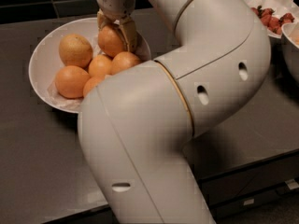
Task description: Pick orange from white bowl
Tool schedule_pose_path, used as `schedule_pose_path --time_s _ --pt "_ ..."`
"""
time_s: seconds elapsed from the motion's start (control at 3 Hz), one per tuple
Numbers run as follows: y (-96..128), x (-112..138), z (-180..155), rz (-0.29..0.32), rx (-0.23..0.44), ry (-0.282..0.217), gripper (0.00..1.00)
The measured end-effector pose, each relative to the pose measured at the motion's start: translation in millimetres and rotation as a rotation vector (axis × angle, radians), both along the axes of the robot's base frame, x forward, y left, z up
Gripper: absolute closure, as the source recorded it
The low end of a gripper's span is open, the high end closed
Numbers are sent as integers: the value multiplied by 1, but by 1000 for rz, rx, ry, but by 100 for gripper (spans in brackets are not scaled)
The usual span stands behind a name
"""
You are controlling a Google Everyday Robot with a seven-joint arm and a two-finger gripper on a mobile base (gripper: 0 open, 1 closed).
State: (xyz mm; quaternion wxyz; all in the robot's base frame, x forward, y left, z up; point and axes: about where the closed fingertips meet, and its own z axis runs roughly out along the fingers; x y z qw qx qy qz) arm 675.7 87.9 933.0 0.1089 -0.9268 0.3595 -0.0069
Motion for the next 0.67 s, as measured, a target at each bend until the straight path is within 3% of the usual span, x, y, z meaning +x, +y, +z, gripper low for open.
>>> schedule_pose_path --time_s 0.67 --pt "3 2 10 -2 15 -52 100"
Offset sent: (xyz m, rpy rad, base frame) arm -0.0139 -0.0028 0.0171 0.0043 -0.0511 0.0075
